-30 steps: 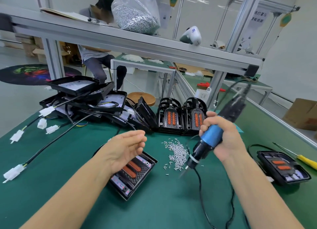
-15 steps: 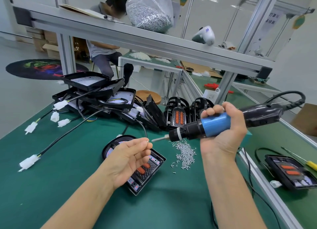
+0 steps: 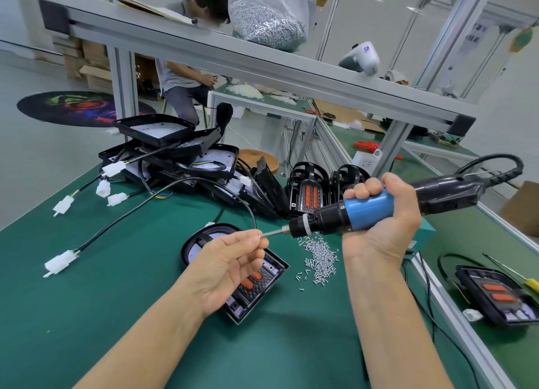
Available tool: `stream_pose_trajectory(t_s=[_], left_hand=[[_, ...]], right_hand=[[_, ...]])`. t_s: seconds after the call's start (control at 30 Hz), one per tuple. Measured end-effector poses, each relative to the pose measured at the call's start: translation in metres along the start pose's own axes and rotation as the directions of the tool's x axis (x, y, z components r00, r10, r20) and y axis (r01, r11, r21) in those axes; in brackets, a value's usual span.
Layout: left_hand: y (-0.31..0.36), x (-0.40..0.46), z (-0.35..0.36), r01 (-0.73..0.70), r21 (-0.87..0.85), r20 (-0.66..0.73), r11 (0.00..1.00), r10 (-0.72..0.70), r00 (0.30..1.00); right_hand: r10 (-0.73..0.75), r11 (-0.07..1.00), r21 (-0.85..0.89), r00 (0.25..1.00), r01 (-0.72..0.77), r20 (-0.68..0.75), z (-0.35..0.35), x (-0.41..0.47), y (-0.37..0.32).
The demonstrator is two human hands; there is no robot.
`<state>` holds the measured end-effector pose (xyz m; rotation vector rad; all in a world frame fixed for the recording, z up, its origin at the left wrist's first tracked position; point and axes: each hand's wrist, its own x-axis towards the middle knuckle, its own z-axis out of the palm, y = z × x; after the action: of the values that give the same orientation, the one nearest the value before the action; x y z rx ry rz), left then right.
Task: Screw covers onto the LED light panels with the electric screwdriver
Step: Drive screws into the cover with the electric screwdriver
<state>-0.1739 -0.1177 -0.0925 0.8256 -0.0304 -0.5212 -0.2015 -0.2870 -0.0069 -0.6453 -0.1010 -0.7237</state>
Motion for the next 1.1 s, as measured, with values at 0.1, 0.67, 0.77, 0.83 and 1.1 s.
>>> stream_pose_trajectory(t_s=[0.1, 0.67, 0.77, 0.83, 1.1], left_hand=[[-0.001, 0.0, 0.001, -0.005, 0.001, -0.004, 1.0, 0.005, 1.0], [-0.003, 0.003, -0.006, -0.237, 0.399, -0.033, 0.886, 0.272, 0.962], [0.013, 0.01, -0.028, -0.312, 0.572, -0.122, 0.758, 0.455, 0.882], [0.024, 0.016, -0.05, -0.167, 0.738, -0.244, 0.654, 0.489, 0.837], [0.018, 0.034, -0.079, 0.371, 0.927, -0.366, 0.044, 0.305, 0.879]], right_hand=[[0.008, 1.0, -0.003, 1.0, -0.008, -0.002, -0.001, 0.0, 0.001], [-0.034, 0.999, -0.032, 0.999, 0.035, 0.003, -0.008, -0.002, 0.009], [-0.042, 0.998, -0.051, 0.999, 0.042, 0.007, -0.012, -0.001, 0.007], [-0.055, 0.996, -0.076, 0.998, 0.055, 0.014, -0.014, 0.0, 0.006], [-0.06, 0.973, -0.219, 0.997, 0.071, 0.056, -0.031, -0.002, 0.01]])
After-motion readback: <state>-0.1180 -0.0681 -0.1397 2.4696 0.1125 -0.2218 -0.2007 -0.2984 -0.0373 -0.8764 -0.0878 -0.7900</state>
